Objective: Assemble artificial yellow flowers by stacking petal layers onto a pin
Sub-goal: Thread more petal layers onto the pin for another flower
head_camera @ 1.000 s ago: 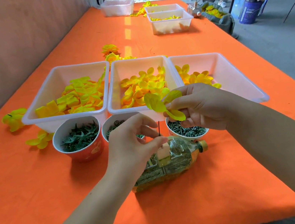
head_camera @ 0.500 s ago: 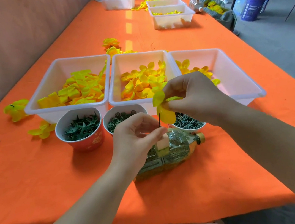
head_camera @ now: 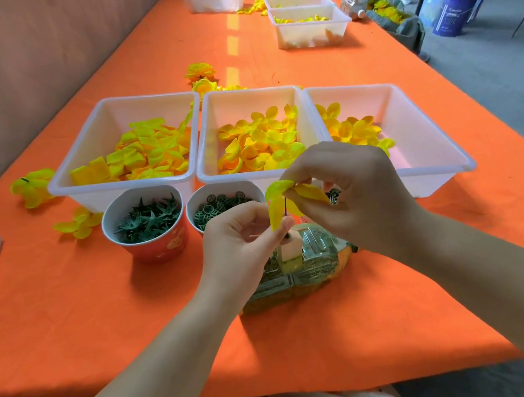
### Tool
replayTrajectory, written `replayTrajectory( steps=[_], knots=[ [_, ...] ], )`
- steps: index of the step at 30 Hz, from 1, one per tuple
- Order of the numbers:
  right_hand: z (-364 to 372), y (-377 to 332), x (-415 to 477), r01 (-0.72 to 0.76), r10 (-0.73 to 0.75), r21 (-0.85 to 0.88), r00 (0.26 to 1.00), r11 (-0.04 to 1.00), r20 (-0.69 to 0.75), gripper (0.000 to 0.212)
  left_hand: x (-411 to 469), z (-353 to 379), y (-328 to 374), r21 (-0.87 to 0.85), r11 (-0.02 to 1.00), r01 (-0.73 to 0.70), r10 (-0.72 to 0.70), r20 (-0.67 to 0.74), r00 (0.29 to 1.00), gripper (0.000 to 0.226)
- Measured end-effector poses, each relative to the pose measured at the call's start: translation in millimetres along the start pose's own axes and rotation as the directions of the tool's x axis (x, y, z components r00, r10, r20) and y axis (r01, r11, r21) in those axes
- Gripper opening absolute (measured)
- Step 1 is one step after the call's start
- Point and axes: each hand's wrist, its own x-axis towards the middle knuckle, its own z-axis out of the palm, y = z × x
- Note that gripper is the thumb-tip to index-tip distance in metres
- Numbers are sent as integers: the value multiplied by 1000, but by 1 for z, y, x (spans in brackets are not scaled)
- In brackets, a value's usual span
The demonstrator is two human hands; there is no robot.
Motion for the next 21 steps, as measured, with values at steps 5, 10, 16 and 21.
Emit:
replayTrajectory(
  steps=[5,10,16,21],
  knots=[
    [2,3,-11,94,-94,-45,996,995,-4,13,0,1,3,-16,1000,-12,13,30,999,13],
    [5,8,-15,217,-221,-123,975,968,-21,12,0,-1,5,-3,1000,-20,20,50,999,7],
    [11,9,-28,202,-208,-100,976,974,-59,18,-1,-2,7,-18,1000,2,-1,46,999,7],
    [13,9,-35,114,-118,-39,987,993,-105,20,0,-5,11,-95,992,86,-78,89,993,31]
  ],
)
